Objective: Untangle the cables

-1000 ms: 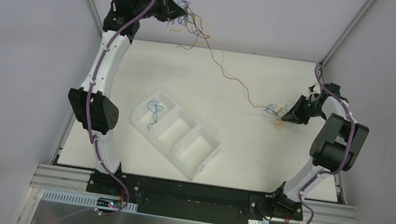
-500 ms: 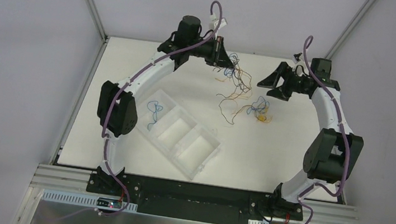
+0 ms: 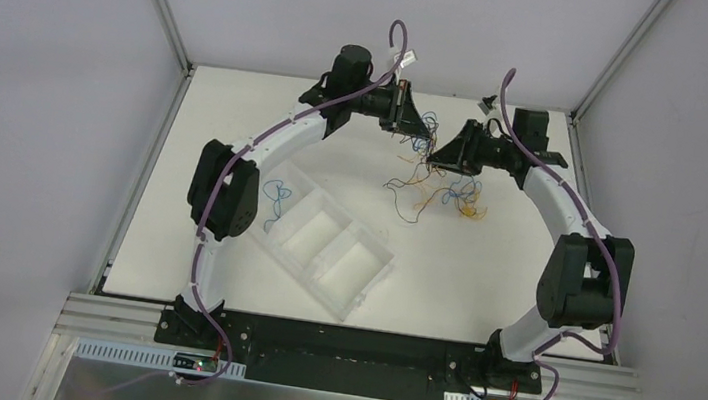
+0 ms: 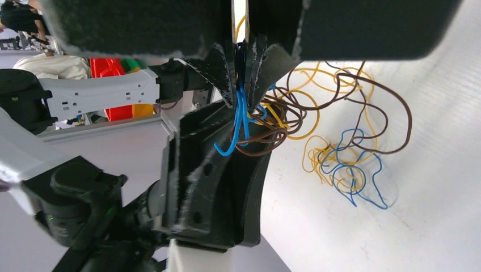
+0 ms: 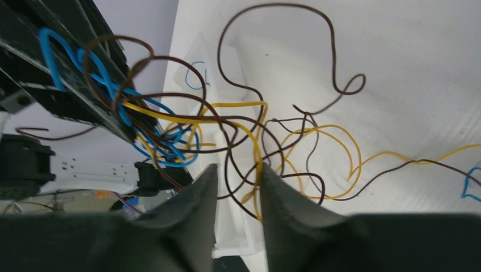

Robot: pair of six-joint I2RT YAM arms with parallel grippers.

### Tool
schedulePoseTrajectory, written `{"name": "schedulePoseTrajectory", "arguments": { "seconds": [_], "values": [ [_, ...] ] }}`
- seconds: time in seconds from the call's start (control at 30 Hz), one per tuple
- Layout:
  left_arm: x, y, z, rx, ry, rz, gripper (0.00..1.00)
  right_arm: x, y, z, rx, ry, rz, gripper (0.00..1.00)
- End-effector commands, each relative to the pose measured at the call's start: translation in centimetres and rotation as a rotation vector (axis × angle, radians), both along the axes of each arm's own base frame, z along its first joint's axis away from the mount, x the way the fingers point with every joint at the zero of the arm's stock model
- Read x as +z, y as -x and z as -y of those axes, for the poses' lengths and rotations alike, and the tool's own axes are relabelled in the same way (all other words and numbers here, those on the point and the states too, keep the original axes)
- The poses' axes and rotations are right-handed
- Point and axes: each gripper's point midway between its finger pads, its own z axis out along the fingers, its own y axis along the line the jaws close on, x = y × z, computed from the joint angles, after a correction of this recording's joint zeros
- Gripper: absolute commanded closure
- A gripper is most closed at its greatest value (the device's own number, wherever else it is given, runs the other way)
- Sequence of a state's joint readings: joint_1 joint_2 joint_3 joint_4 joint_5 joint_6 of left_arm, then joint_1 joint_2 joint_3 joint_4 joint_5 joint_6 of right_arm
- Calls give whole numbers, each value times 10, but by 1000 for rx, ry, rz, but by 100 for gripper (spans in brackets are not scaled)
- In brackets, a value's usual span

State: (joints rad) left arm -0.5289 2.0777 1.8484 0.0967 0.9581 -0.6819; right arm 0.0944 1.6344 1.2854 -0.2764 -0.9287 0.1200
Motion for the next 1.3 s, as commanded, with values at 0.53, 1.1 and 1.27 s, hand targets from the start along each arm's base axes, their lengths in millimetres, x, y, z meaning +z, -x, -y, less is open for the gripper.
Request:
{"name": "schedulePoseTrajectory", "arguments": {
  "seconds": [0.53, 1.1, 1.27],
  "values": [
    [22, -6, -77, 135, -121, 159, 100, -25, -8, 56, -170, 180, 48, 100],
    [4, 14, -30, -47, -166, 393, 44, 11, 26, 23, 15, 118, 94, 100],
    [-8, 27, -8, -116, -173, 424, 39, 10, 28, 12, 31, 122, 81, 100]
  ]
}}
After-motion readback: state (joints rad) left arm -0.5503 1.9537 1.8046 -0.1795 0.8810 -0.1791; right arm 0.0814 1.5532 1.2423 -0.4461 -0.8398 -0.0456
